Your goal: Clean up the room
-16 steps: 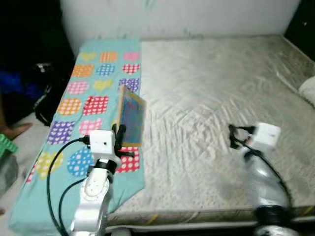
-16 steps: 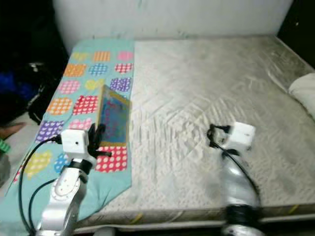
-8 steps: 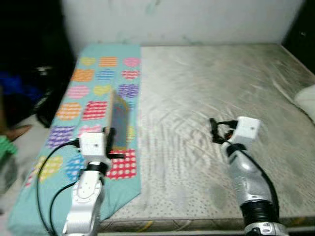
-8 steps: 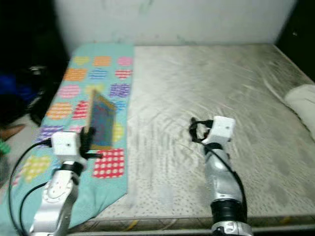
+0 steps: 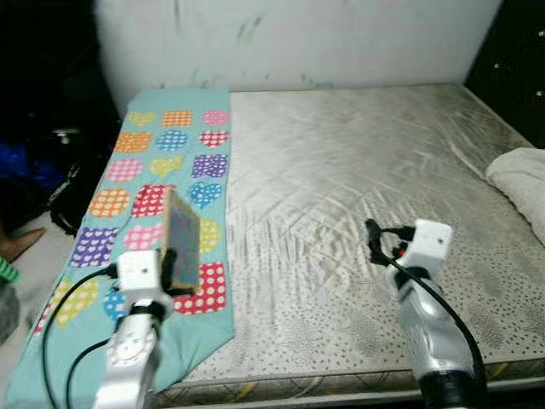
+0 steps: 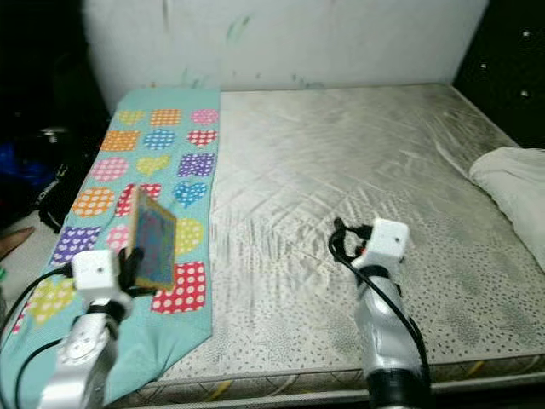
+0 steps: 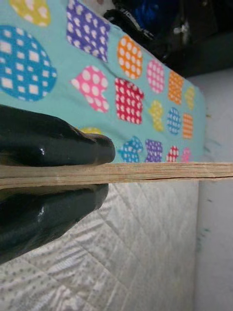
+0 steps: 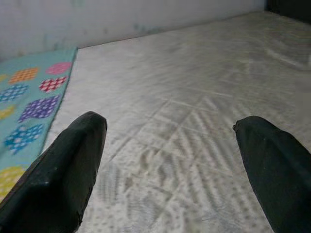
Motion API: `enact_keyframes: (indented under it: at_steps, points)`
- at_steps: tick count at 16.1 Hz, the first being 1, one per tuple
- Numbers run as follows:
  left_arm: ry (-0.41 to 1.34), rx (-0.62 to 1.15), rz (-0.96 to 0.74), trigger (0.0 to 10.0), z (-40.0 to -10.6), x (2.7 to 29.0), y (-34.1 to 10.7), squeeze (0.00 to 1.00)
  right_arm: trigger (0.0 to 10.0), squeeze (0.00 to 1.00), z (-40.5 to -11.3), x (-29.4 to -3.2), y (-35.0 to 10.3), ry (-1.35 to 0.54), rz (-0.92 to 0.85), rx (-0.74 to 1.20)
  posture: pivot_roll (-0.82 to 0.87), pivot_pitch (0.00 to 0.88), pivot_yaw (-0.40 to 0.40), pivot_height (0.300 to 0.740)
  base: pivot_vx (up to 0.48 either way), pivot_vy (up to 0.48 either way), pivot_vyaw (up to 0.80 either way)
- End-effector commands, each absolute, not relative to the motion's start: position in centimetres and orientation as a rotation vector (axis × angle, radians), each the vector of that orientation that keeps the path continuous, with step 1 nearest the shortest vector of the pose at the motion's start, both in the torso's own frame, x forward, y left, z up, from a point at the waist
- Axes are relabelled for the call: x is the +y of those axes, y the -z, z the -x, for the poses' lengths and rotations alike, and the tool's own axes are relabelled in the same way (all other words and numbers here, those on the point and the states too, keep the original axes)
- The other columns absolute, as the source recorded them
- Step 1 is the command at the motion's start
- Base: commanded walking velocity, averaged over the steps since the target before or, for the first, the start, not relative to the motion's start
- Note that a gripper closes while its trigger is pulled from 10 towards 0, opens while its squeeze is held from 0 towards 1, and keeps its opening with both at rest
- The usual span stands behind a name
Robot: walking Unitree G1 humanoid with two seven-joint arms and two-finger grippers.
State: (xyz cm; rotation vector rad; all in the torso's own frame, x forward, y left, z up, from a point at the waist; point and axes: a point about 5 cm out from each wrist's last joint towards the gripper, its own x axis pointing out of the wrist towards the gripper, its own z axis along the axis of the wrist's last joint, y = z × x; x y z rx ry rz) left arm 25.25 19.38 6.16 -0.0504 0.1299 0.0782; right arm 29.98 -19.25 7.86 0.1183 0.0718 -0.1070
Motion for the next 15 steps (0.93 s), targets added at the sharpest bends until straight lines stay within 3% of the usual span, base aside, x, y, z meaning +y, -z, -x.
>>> enact_keyframes:
  at_steps: [1, 4, 10, 15]
  points:
    - [-0.098, 0.098, 0.048, 10.0, -25.0, 20.3, -6.6, 0.00, 10.0, 0.00, -29.6, -19.3, -8.0, 0.099, -0.068, 0.048, -0.07, 0.000, 0.010, 0.740, 0.000, 0.000, 0.00]
    - [-0.094, 0.110, 0.057, 10.0, -24.0, 20.8, -6.3, 0.00, 10.0, 0.00, -28.2, -20.5, -6.9, 0.091, -0.038, 0.103, -0.07, 0.000, 0.007, 0.740, 0.000, 0.000, 0.00]
    - [-0.060, 0.085, 0.107, 10.0, -25.4, 19.6, -6.8, 0.00, 10.0, 0.00, -29.1, -19.4, -7.5, 0.054, -0.054, 0.096, -0.10, 0.000, -0.004, 0.740, 0.000, 0.000, 0.00]
    - [-0.070, 0.078, 0.173, 10.0, -25.9, 19.1, -7.2, 0.00, 10.0, 0.00, -29.5, -19.1, -7.9, 0.034, -0.052, 0.085, -0.10, 0.000, -0.009, 0.740, 0.000, 0.272, 0.00]
